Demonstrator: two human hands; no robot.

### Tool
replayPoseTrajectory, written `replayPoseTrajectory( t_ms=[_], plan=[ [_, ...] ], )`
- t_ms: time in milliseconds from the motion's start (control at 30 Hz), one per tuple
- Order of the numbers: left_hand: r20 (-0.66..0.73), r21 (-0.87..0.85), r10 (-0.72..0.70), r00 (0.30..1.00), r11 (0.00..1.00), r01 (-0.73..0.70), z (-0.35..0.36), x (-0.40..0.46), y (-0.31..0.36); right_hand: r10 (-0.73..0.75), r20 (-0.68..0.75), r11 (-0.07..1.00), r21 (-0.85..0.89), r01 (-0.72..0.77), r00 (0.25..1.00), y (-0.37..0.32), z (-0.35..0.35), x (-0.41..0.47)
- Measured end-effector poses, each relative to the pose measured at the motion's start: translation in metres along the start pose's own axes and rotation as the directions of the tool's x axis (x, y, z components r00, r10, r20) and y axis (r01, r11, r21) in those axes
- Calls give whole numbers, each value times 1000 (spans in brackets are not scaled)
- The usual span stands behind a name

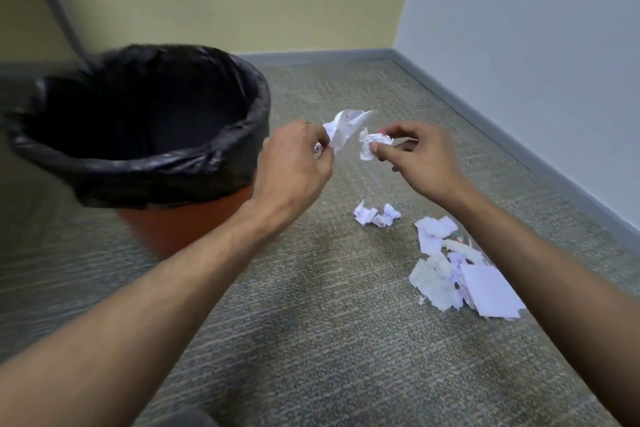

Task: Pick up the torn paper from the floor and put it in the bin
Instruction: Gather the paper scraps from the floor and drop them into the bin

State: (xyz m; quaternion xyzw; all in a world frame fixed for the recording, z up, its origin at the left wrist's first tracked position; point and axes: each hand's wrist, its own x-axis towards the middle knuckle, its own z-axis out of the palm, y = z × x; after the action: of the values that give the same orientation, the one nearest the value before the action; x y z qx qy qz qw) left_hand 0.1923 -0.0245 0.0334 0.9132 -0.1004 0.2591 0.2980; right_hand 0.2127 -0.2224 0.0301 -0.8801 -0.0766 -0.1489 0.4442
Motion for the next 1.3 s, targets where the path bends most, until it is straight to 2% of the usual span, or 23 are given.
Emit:
replayPoseTrajectory(
  t_ms=[133, 333, 500, 600, 800, 967, 1133, 1300],
  plan=[
    [-109, -11, -40, 993, 999, 40, -59, 4, -9, -97, 21, 988, 124, 93, 995, -64, 16, 8],
    [-199, 8, -150, 968, 988, 155, -123, 10, -38, -213, 37, 965, 166, 205, 976, -130, 65, 30],
    [-132, 50, -274, 953, 958, 282, -136, 14, -63, -266, 86, 957, 141, 253, 960, -151, 98, 39],
    [-104, 157, -265, 959, 947, 279, -130, 9, -65, -258, 97, 964, 92, 249, 961, -146, 96, 33],
    [-206, 253, 0, 979, 966, 53, -98, -16, -47, -172, 40, 985, 16, 172, 984, -91, 56, 8],
    [-143, 166, 146, 979, 979, -121, -46, -44, -22, -24, 38, 993, -115, 28, 999, -11, 14, -23],
    [12, 71, 133, 991, 989, -133, 19, -73, 2, 135, 76, 947, -305, -106, 988, 75, -29, -61],
    [271, 11, 85, 959, 996, -91, 90, -99, 22, 304, 43, 892, -363, -268, 952, 143, -62, -107]
  ],
)
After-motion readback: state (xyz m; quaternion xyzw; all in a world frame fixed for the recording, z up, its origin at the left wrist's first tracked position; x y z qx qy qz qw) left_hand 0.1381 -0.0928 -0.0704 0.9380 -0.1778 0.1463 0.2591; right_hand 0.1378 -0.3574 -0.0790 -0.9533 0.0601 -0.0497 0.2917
